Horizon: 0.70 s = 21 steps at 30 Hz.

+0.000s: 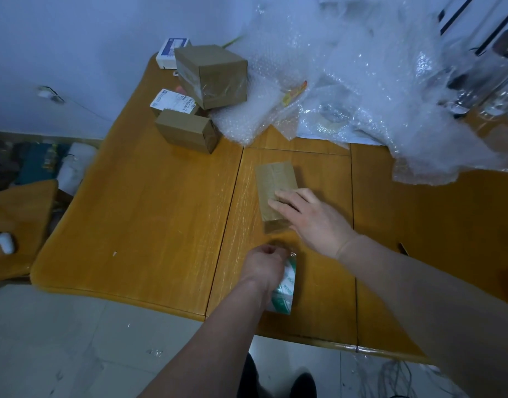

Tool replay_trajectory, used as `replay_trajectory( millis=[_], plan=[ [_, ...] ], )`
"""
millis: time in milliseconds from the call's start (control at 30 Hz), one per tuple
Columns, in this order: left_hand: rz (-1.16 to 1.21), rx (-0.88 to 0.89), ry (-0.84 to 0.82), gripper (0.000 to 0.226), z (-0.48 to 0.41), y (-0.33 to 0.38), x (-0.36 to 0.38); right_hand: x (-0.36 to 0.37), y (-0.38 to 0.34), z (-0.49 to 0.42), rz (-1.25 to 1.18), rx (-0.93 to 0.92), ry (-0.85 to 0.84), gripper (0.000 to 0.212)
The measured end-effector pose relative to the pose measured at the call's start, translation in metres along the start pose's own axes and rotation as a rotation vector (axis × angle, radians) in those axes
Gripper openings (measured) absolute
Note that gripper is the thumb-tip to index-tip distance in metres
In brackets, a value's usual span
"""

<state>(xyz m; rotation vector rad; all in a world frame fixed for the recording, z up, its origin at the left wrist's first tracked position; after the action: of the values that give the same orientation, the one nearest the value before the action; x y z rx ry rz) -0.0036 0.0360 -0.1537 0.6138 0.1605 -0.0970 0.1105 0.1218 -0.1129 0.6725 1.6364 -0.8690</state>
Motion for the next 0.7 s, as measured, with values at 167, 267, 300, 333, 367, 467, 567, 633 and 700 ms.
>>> replay_trajectory(
  millis=[167,267,300,333,367,467,567,633,700],
  plan=[
    [0.025,0.074,-0.004,0.012,0.012,0.009,0.001,-0.031,0.001,0.007,-0.104,0.072,-0.039,0.067],
    [0.036,0.166,-0.031,0.013,0.027,0.025,0.001,-0.067,0.008,0.025,-0.383,0.348,0.0,0.045],
    [0.038,0.201,-0.047,0.013,0.034,0.033,0.0,-0.077,0.009,0.033,-0.532,0.451,-0.021,0.043],
    [0.039,0.239,-0.061,0.013,0.043,0.041,-0.001,-0.086,0.007,0.04,-0.675,0.528,-0.049,0.045],
    [0.042,0.282,-0.074,0.014,0.053,0.051,-0.002,-0.096,0.003,0.047,-0.762,0.565,-0.065,0.049],
    [0.039,0.418,-0.097,0.015,0.09,0.082,-0.007,-0.135,-0.009,0.057,-0.803,0.556,-0.058,0.064],
    [0.058,0.583,-0.105,0.015,0.131,0.114,-0.012,-0.179,-0.02,0.056,-0.774,0.548,-0.03,0.057],
    [0.105,0.664,-0.13,0.016,0.16,0.133,-0.015,-0.213,-0.029,0.055,-0.728,0.532,0.002,0.047],
    [0.135,0.739,-0.147,0.017,0.186,0.15,-0.019,-0.248,-0.037,0.052,-0.698,0.509,0.08,0.034]
  ],
)
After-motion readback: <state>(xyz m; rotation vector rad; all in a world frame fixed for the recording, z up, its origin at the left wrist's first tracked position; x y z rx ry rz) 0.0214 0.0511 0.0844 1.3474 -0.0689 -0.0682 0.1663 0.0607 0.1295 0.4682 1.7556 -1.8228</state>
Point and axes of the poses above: each hand's wrist, its own z-axis away from the middle knuckle, its own x-axis out of the palm, y = z × x, the point moved 8 cm from there along -z, towards the middle knuckle, and after that the axes turned 2 degrees about -z, right-handed, at the moved point
